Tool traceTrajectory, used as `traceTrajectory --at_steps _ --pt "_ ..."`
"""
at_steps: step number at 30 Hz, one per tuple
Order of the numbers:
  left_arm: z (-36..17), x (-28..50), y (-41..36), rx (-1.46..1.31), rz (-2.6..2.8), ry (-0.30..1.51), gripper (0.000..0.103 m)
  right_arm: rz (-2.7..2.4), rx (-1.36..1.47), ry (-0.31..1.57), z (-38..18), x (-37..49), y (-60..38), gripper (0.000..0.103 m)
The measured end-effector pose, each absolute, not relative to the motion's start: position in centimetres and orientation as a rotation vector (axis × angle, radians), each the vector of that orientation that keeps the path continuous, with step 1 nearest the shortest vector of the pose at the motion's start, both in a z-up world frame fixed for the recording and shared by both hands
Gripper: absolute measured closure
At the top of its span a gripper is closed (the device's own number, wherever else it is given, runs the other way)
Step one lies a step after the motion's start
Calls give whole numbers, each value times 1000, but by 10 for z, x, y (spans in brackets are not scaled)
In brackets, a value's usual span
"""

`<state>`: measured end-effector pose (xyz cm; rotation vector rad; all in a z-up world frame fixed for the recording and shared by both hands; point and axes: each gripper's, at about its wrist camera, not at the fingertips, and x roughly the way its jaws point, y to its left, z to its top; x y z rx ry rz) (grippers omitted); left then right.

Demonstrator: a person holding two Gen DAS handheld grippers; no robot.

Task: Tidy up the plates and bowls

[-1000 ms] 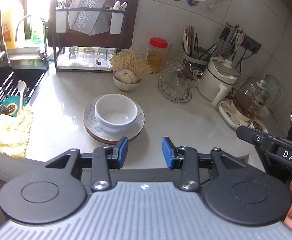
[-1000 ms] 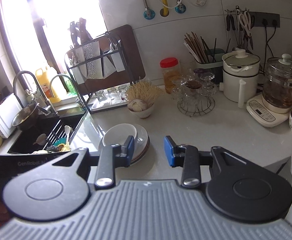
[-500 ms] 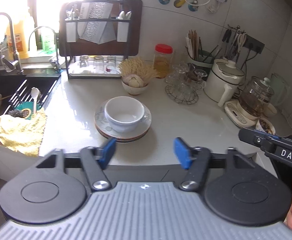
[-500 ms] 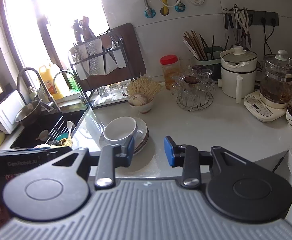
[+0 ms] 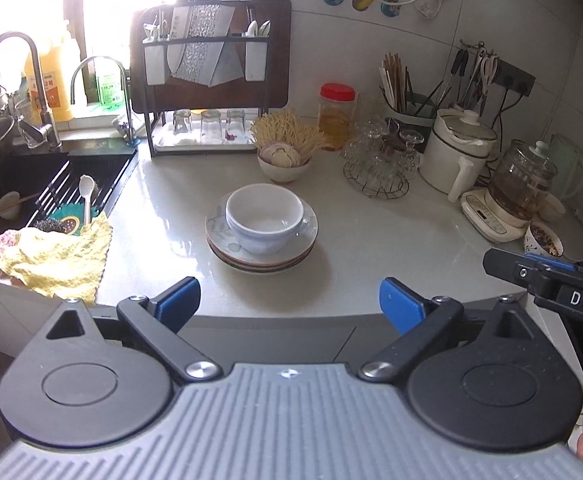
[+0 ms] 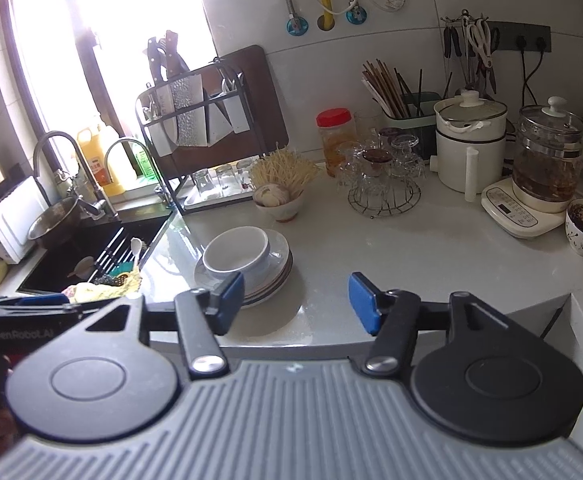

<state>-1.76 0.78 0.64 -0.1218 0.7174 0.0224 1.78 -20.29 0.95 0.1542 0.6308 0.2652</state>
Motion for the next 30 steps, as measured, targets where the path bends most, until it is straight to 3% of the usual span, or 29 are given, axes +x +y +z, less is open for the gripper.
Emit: traceTrajectory --at_steps 3,5,13,16,19,30 --pt "5 -21 11 -134 27 725 5 262 160 644 5 18 -202 42" --pt "4 -22 13 -128 40 731 5 252 155 645 4 18 -201 36" --pt "1 -25 20 -129 73 745 4 262 131 651 4 17 -195 34" --pt "4 -25 21 -132 73 742 4 269 156 643 6 17 -195 9" --pt "5 -24 21 -132 87 742 4 252 161 644 5 19 -196 0" --pt "2 -26 16 -142 98 755 4 245 156 649 3 15 -196 0"
